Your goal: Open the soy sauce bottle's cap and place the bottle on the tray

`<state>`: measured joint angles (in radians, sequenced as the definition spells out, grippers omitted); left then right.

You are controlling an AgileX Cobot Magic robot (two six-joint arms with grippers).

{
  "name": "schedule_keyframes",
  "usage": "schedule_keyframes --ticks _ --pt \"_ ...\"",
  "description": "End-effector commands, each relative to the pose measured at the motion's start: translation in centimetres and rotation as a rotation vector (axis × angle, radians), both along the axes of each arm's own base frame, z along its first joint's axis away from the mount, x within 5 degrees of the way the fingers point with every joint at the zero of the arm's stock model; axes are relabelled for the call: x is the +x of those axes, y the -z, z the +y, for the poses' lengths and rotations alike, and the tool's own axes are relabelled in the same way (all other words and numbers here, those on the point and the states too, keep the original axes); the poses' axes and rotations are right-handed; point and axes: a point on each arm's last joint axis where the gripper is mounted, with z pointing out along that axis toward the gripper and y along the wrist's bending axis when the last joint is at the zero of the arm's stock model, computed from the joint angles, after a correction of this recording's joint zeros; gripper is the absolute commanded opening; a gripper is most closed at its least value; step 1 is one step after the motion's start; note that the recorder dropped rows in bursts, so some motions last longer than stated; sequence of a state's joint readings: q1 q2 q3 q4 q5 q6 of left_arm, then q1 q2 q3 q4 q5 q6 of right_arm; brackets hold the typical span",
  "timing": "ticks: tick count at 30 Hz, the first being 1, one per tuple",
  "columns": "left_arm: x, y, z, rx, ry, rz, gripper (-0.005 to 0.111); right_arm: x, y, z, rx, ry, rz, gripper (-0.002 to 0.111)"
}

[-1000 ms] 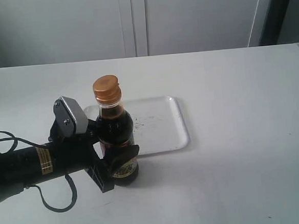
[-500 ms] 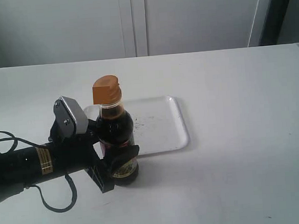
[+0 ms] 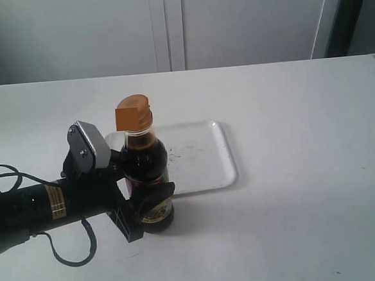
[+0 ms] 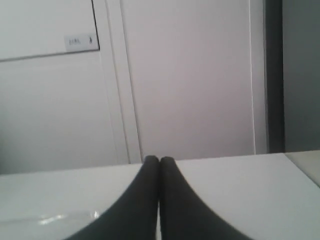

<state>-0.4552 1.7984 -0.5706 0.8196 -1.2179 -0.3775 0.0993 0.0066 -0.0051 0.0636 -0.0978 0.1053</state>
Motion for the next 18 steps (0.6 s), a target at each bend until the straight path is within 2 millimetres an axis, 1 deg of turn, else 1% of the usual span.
schedule_keyframes --ticks 1,3,8,10,14,18 --pt "-0.1 -0.1 -0.2 0.005 0.012 -0.019 0.0 -0.3 -0.8 -0.1 0.113 -0.014 -0.099 0.0" --pt "-0.1 -0.1 -0.2 0.005 0.012 -0.019 0.0 -0.3 -1.2 -0.1 0.117 -0.017 -0.11 0.0" --pt "-0.1 -0.1 -0.2 0.005 0.012 -0.019 0.0 -1.0 -3.9 -0.2 0.125 -0.021 -0.196 0.0" --pt "-0.1 -0.1 -0.2 0.005 0.012 -0.019 0.0 -1.0 -4.9 -0.2 0.116 -0.02 -0.2 0.0" --pt "-0.1 -0.1 -0.2 0.005 0.012 -0.019 0.0 -0.2 -6.6 0.0 0.084 -0.017 -0.182 0.0" --pt "-0.1 -0.1 -0.2 0.005 0.012 -0.019 0.0 1.2 -8.6 0.1 0.06 -0.015 -0.156 0.0"
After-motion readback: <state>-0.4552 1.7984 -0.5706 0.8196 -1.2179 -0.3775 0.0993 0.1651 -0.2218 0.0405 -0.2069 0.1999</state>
